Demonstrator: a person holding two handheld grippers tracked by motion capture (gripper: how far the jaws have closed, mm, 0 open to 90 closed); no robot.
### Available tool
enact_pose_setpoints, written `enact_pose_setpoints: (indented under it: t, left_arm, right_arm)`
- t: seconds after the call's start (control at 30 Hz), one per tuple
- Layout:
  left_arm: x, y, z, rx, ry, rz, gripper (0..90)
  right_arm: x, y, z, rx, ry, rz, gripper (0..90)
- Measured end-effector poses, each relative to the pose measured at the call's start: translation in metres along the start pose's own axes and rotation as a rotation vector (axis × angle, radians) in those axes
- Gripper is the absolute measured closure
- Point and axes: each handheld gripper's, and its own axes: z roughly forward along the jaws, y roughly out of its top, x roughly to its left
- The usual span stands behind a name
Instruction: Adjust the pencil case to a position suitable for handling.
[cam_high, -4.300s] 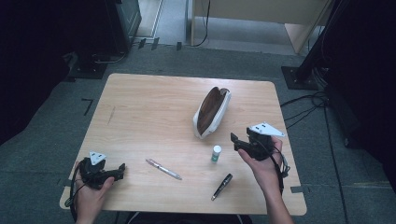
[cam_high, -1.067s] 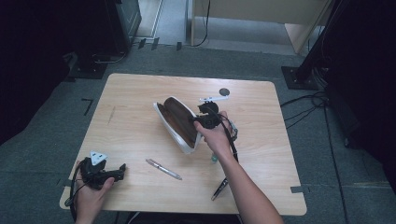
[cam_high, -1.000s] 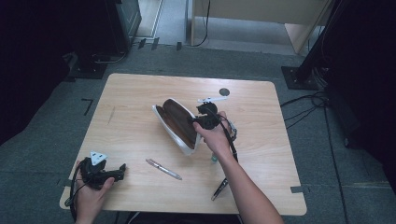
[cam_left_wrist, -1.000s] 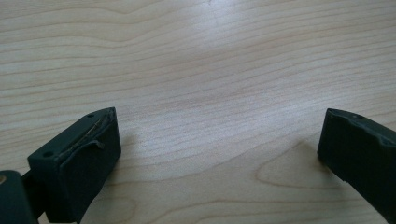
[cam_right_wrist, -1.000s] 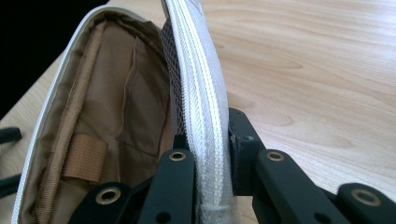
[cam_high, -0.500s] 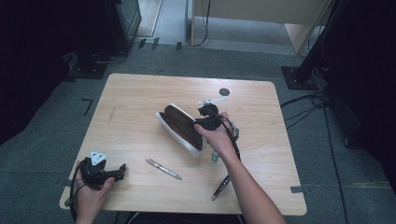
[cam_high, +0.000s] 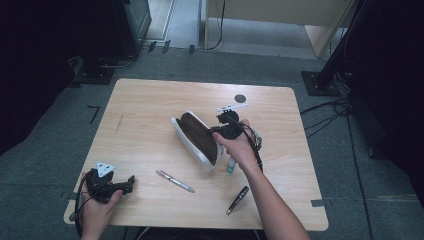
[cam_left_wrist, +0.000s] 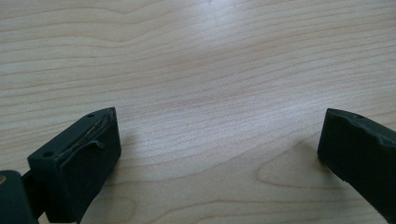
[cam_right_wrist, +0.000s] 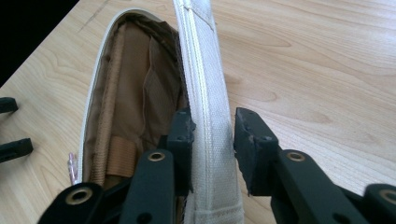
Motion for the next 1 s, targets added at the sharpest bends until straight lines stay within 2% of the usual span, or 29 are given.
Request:
enact_pose_setpoints:
  t: [0.13, 0.33, 0.63, 0.77, 1.0]
  left_arm:
    - [0.000, 0.000, 0.000, 0.000, 0.000, 0.000, 0.0]
    - [0.000, 0.000, 0.000, 0.000, 0.000, 0.000, 0.0]
    - [0.000, 0.000, 0.000, 0.000, 0.000, 0.000, 0.0]
    - [0.000, 0.000, 0.000, 0.001, 0.000, 0.001, 0.0]
    - [0.000, 0.000, 0.000, 0.000, 0.000, 0.000, 0.0]
  right_arm:
    - [0.004, 0.000, -0.001, 0.001, 0.011, -0.012, 65.9]
    - [0.002, -0.002, -0.014, -0.077, 0.022, -0.011, 53.4]
    - [-0.003, -0.012, -0.045, -0.173, 0.036, -0.068, 35.1]
    - [-0.005, -0.022, -0.055, -0.192, 0.035, -0.088, 30.2]
    - [-0.010, -0.037, -0.072, -0.235, 0.018, -0.095, 27.8]
